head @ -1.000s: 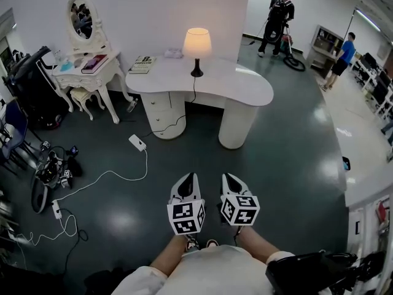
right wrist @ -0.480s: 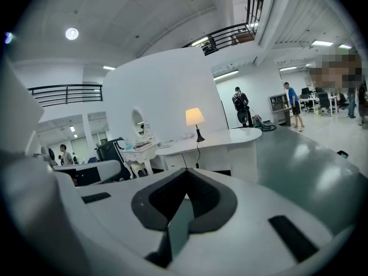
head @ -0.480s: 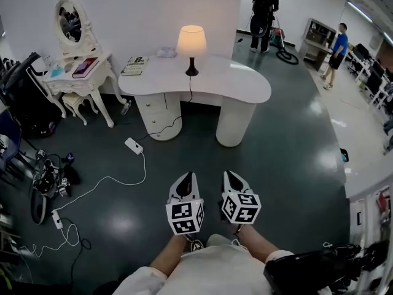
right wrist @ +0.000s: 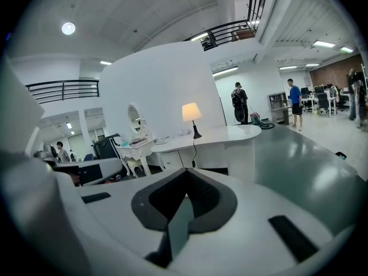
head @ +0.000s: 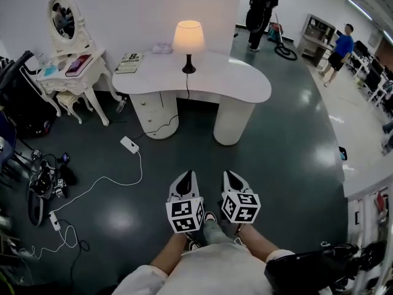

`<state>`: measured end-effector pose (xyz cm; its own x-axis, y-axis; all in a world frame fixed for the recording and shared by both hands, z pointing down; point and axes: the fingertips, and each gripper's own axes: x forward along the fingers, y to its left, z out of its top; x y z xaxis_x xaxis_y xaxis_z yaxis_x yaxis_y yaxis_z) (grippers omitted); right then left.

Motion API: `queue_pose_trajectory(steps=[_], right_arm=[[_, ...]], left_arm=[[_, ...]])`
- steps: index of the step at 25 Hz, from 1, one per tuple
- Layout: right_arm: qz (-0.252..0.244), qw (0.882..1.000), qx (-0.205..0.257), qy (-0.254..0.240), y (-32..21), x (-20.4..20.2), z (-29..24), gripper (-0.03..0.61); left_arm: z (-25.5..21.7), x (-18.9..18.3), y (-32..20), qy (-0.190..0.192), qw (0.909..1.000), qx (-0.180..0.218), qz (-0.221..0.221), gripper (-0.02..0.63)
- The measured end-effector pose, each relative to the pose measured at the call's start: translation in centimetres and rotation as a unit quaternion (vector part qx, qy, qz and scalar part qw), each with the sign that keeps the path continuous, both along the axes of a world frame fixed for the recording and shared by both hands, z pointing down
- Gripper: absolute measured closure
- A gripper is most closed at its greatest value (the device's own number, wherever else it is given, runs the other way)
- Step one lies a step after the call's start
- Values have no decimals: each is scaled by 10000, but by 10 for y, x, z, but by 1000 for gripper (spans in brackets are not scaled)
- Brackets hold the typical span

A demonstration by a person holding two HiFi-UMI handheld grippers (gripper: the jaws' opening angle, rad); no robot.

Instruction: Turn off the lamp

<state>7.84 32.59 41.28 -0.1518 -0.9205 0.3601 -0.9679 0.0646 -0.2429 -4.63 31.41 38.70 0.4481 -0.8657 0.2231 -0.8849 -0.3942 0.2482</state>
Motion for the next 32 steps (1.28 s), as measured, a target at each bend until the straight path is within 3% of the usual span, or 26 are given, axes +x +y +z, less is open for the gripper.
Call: queue_pose_trajectory(steps=[23,32], right_arm=[[-487,9987,139,65,-145,30,-24,580],[-712,9974,32,54,-190,43,-21,580]], left_arm=[[-17,36,-134,-120,9994,104,-318,604],[-10,47,-176,-115,9984,-46,-555,604]])
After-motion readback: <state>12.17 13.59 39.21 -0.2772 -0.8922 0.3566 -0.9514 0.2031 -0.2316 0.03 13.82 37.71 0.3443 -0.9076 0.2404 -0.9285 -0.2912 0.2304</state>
